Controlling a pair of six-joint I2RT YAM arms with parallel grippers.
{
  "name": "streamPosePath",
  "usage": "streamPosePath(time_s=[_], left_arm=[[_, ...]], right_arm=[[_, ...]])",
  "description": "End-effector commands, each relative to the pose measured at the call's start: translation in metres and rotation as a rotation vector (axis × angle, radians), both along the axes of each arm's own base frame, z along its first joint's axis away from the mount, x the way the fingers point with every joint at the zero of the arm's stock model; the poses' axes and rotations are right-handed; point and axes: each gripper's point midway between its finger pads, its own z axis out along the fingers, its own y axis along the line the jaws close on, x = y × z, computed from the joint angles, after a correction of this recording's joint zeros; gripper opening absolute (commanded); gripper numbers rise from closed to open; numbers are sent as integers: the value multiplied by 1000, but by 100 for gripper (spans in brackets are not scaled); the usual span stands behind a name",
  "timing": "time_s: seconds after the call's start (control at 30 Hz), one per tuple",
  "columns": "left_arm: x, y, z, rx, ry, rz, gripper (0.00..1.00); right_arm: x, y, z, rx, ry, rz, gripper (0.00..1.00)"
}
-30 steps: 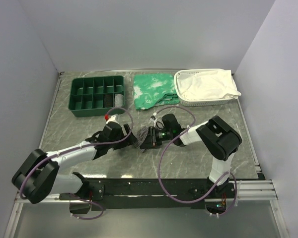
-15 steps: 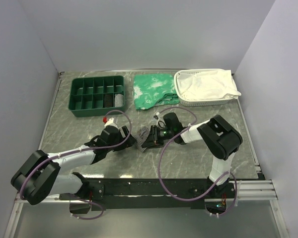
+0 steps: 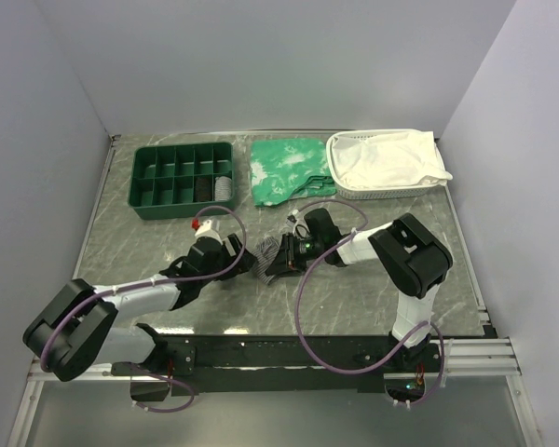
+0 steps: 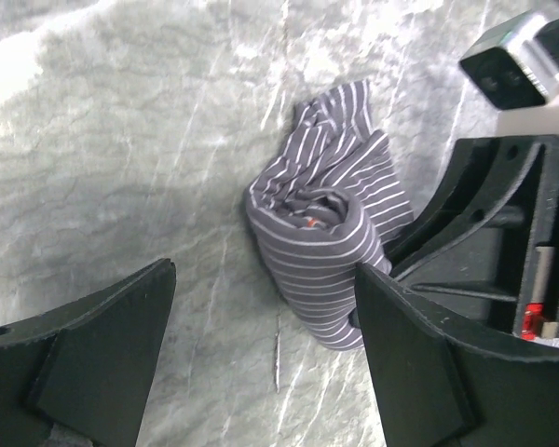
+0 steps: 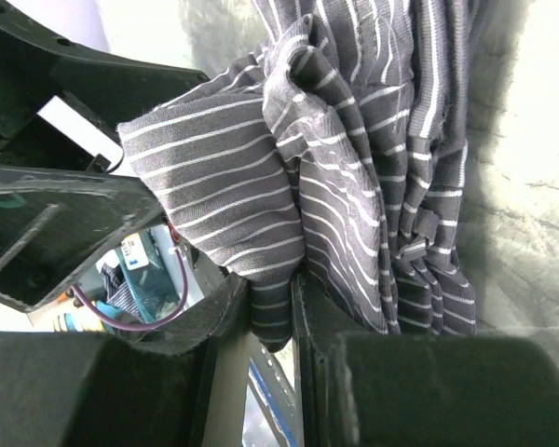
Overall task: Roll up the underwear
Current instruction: Roll the underwear to the center of the board.
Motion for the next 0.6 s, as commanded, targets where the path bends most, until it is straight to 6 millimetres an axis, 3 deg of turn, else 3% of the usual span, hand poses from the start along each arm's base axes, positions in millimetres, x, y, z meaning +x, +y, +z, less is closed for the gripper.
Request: streamPosePath(time_s=[0.0,0.2,0.57], left_arm=[[14,-4,23,-54,-100,20,83],[13,-10,21,-86,-83,16,83],[13,-16,-8,-125,-3,49,75]], right_arm=[[5,-8,-20,-81,14,-27,11],[5,-8,-17,-81,7,-24,11],[5,-7,-13,-66,1,-14,11]])
